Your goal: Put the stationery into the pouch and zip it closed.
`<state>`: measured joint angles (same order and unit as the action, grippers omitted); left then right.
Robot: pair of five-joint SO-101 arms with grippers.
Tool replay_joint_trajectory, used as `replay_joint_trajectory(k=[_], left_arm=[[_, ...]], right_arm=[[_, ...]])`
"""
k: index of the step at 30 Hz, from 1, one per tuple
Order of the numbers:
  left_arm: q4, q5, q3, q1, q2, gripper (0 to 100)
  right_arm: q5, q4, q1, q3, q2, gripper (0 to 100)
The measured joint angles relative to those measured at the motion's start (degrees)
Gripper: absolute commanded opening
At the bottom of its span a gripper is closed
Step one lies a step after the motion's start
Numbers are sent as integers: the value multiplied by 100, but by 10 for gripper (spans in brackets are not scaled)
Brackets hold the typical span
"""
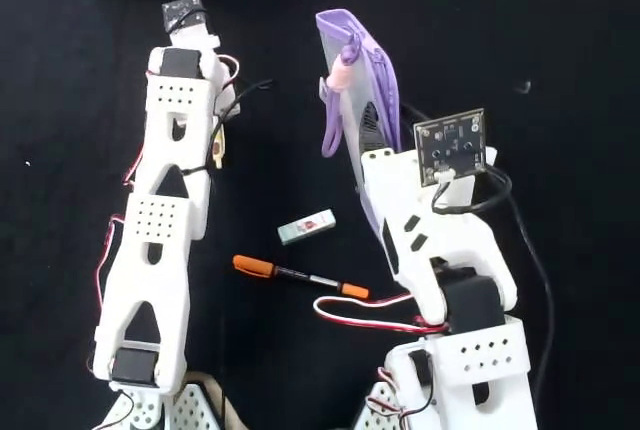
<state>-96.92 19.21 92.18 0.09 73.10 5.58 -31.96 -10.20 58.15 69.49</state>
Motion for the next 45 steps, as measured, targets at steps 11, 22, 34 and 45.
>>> replay_joint_trajectory(k=[11, 22, 34, 45], left_arm=[[501, 0, 0, 158, -1152, 29], [941, 0, 0, 492, -2312, 28], [958, 985, 9, 589, -4519, 28], [-290, 1108, 114, 598, -5714, 29]], right_arm=[[0, 0, 0, 0, 0, 11], [-35, 9, -255, 44, 0, 11], [-35, 18, -378, 281, 0, 11], [-211, 97, -765, 1099, 1574, 11]])
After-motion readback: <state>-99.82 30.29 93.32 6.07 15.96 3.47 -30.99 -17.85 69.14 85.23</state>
